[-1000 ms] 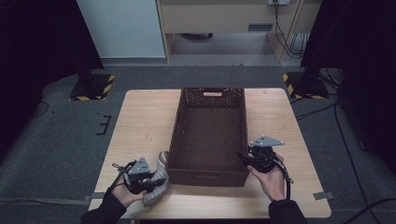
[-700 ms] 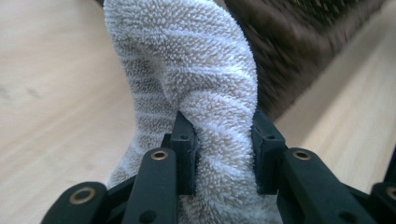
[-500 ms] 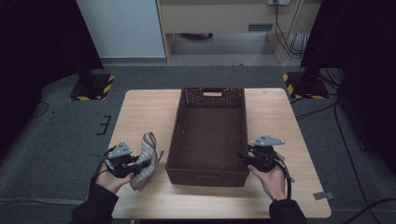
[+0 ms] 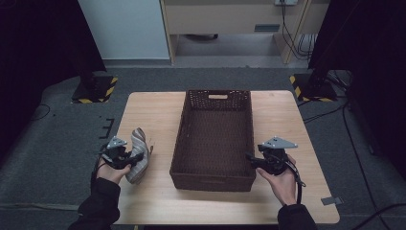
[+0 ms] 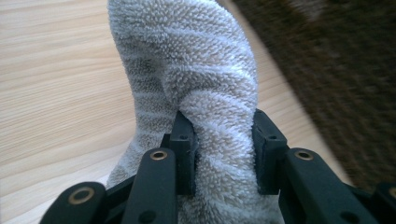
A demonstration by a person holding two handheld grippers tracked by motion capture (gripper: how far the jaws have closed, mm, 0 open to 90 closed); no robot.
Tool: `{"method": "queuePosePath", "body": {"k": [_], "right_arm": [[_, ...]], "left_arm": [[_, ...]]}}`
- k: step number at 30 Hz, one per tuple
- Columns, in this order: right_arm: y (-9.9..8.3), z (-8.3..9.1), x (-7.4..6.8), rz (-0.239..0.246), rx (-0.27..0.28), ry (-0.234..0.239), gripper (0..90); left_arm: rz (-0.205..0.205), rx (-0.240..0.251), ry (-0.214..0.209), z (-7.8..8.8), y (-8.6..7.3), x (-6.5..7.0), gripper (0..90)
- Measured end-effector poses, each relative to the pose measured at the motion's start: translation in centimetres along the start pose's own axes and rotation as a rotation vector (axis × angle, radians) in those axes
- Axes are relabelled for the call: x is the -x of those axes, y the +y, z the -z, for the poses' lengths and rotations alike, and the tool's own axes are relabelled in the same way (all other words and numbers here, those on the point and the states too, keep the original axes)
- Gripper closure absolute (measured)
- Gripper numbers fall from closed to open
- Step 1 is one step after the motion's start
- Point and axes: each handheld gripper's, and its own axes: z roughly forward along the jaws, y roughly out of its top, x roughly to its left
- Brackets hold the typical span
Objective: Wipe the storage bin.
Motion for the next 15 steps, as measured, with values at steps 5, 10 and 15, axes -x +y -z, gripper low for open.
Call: {"method": "queuePosePath", "body": {"k": [5,10,15], "right_arm": [[0.0,0.2,0.3,-0.006,0.013,-0.004,38.4],[0.1,0.1,0.1,-0.009,0.012,-0.005,38.6],[0.0,-0.1,0.0,-0.004,0.007,-0.002,40.7]], "left_arm": [[0.013,-0.044,0.032,-0.5,-1.0,-0.9,65.6],[-0.021,-0.083,0.055,-1.5,-1.6,-1.0,64.9],[-0.046,-0.092,0.059,-2.3,-1.7,-0.7,62.8]]}}
